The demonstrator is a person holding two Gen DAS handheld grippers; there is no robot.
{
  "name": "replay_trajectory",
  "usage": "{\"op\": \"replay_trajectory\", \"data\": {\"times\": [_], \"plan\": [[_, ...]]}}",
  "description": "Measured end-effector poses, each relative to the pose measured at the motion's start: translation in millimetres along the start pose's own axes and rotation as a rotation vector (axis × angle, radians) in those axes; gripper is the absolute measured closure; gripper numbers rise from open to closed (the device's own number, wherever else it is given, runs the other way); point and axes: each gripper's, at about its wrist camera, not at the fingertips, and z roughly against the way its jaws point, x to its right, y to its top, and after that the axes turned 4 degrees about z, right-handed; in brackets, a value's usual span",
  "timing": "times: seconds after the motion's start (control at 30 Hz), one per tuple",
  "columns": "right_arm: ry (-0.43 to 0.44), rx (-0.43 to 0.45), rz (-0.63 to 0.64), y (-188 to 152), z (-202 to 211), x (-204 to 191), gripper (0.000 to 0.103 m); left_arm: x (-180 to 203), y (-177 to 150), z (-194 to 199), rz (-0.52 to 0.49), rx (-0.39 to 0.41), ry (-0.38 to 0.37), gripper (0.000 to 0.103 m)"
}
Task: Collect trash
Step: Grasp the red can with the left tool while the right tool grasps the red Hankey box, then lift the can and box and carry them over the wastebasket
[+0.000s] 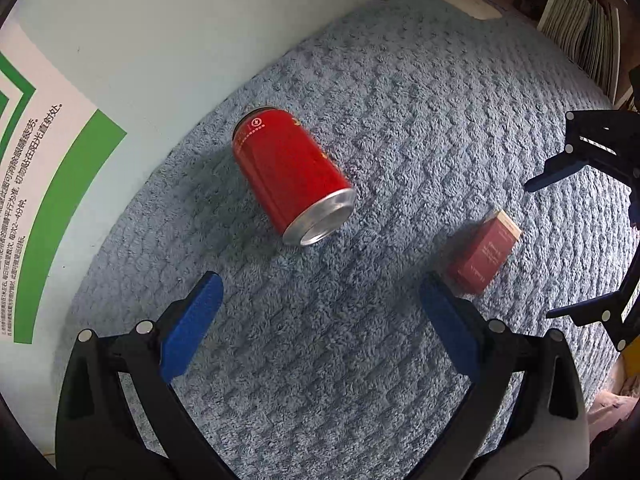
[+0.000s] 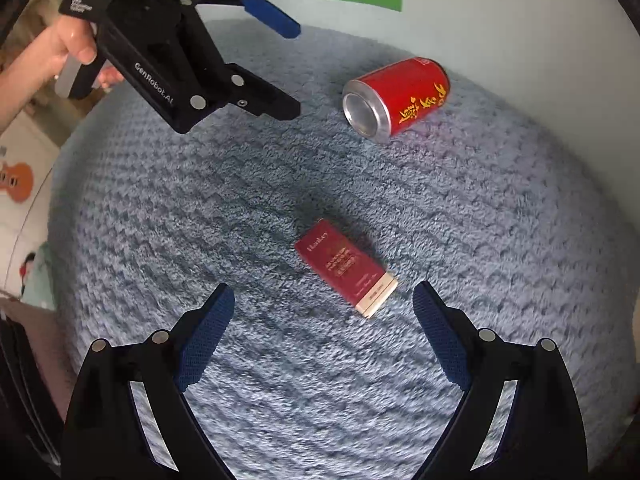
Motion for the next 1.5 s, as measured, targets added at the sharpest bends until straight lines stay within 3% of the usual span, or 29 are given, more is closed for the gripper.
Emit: {"op": "replay_trajectory", "data": {"times": [0.23,0.4,0.57,0.7,0.8,1.0,1.1,1.13,1.27,1.5], "plan": [[0.099,0.016,0.148,2.3,-13.7,23.6,0.015,14.9,32.3,-38.0,-0.015,-0.075,0.0,0.007],[0.161,0.017,0.236,0.6,-30.4,24.9,0.015,15.0,51.9,-61.7,0.038,-0.101,-0.008,0.007],[0.181,0.019,0.302,-0.9,-47.4,22.9,0.033,3.6,62.3,-78.5,0.108,-0.109,0.03,0.007],[0.205,0.028,0.292,-4.1,-54.7,28.5,0.048,-13.9,61.6,-86.6,0.192,-0.118,0.005,0.01],[0.222,0.034,0.28,-5.5,-57.1,31.1,0.049,-26.5,62.1,-93.5,0.24,-0.138,-0.001,0.023],[0.224,0.026,0.289,-3.3,-58.8,31.7,0.05,-42.1,69.5,-96.0,0.295,-0.125,-0.007,0.023],[0.239,0.022,0.278,-1.3,-57.2,33.9,0.061,-49.7,71.4,-96.7,0.321,-0.122,-0.038,0.034],[0.246,0.019,0.275,-0.9,-56.1,35.7,0.07,-53.9,70.6,-97.2,0.332,-0.12,-0.045,0.034],[0.254,0.013,0.264,-0.1,-54.5,36.5,0.071,-61.3,65.7,-93.1,0.338,-0.099,-0.085,0.036],[0.238,0.024,0.222,-2.2,-36.2,39.8,0.072,-52.1,45.7,-65.9,0.292,-0.069,-0.03,0.036]]}}
